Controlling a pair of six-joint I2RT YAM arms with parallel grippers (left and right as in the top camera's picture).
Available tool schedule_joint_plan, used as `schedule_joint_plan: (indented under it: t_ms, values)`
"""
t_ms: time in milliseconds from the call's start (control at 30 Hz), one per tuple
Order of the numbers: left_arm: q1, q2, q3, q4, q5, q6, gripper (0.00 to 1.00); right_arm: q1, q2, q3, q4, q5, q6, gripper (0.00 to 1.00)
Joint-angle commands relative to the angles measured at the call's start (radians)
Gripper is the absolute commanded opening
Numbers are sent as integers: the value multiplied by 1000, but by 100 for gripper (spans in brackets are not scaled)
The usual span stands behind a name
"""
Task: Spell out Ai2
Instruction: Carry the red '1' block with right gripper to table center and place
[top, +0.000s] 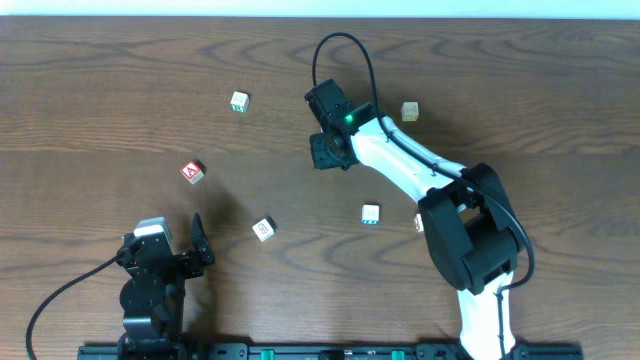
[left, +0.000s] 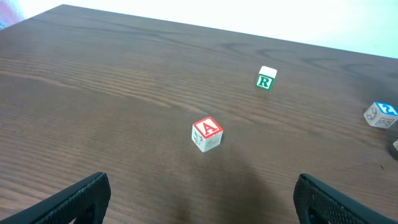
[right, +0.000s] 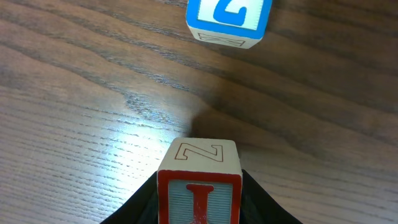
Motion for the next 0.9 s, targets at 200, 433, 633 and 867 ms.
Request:
schedule_joint_plan:
  t_ms: [200, 433, 633, 867]
  values:
    - [6, -6, -22, -7, 0, 3, 95, 3, 32, 15, 4, 2, 77, 33]
    - [6, -6, -22, -7, 0, 3, 95, 3, 35, 15, 3, -11, 92, 34]
    - [6, -6, -22, -7, 0, 3, 95, 5, 39, 15, 5, -34, 99, 34]
    - [6, -6, -22, -7, 0, 3, 95, 7, 39, 15, 3, -23, 107, 42]
